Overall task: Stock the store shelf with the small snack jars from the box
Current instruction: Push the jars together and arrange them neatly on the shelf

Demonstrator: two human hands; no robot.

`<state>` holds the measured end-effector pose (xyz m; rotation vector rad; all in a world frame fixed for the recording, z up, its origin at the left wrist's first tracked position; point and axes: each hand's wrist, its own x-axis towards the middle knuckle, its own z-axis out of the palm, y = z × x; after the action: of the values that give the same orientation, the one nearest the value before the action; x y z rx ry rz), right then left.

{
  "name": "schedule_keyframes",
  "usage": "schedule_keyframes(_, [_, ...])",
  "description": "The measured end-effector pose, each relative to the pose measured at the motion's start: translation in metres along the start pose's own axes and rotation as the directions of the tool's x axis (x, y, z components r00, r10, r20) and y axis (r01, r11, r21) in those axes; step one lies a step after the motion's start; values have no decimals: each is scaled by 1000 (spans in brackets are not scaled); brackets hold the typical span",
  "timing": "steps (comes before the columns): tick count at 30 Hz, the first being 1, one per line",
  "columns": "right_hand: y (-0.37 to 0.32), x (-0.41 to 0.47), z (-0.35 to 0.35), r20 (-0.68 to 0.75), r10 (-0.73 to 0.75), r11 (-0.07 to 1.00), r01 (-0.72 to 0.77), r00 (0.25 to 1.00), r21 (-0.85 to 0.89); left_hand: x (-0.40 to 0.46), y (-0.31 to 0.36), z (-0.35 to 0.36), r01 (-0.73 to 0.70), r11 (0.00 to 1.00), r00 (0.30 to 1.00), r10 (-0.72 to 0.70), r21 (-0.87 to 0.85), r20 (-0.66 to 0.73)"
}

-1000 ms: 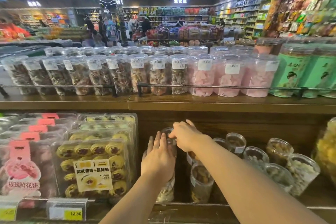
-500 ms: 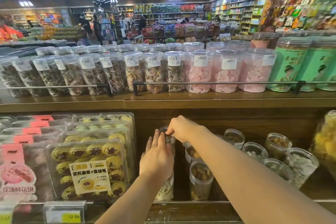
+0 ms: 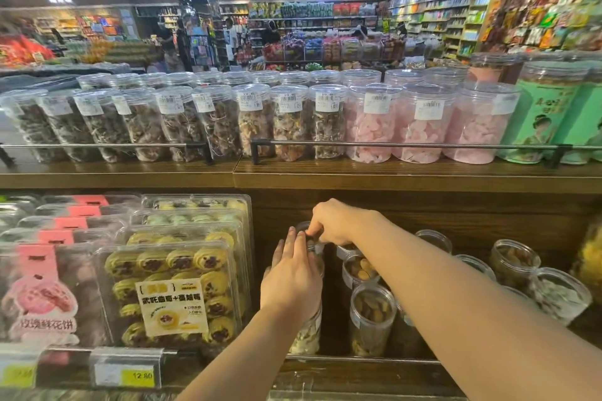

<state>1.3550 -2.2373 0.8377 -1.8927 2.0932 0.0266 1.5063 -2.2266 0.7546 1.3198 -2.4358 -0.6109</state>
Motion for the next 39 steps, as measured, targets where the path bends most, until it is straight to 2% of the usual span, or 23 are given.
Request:
schedule_keyframes(6, [-8,-1,11,-99,27,998,-21,995,60,4,-2,4,-1,1000,1000,1,-6,13])
schedule_keyframes(10, [-13,1,26,-188,99,990,-78,977,119,5,-5,4,-8,1000,1000,8,-6,15])
schedule_keyframes(14, [3,-15,20,-149,116,942,-62,982,330,0,1,-3,17,1000,999,-17,3,44])
schedule_keyframes(16, [18,-29,12,-178,189,904,-100,966,415,-1,2,-4,18,1000,999,-19,19,46])
schedule_keyframes(19, [42,-50,9,-238,316,921,-235,919,312,0,3,-4,31,999,998,-32,20,49])
schedule_keyframes(22, [51,-62,17,-218,390,909,-337,894,246,0,5,-3,48,999,998,-49,22,39])
schedule_keyframes(27, [44,-57,29,-198,418,871,-329,887,364,-1,6,-4,54,997,997,-56,47,49])
schedule_keyframes(32, [40,-52,27,-222,437,882,-367,872,295,-1,7,-4,58,997,997,-60,40,44])
schedule_keyframes(39, [38,-54,27,-230,438,873,-349,869,341,0,4,-2,45,998,999,-46,34,17])
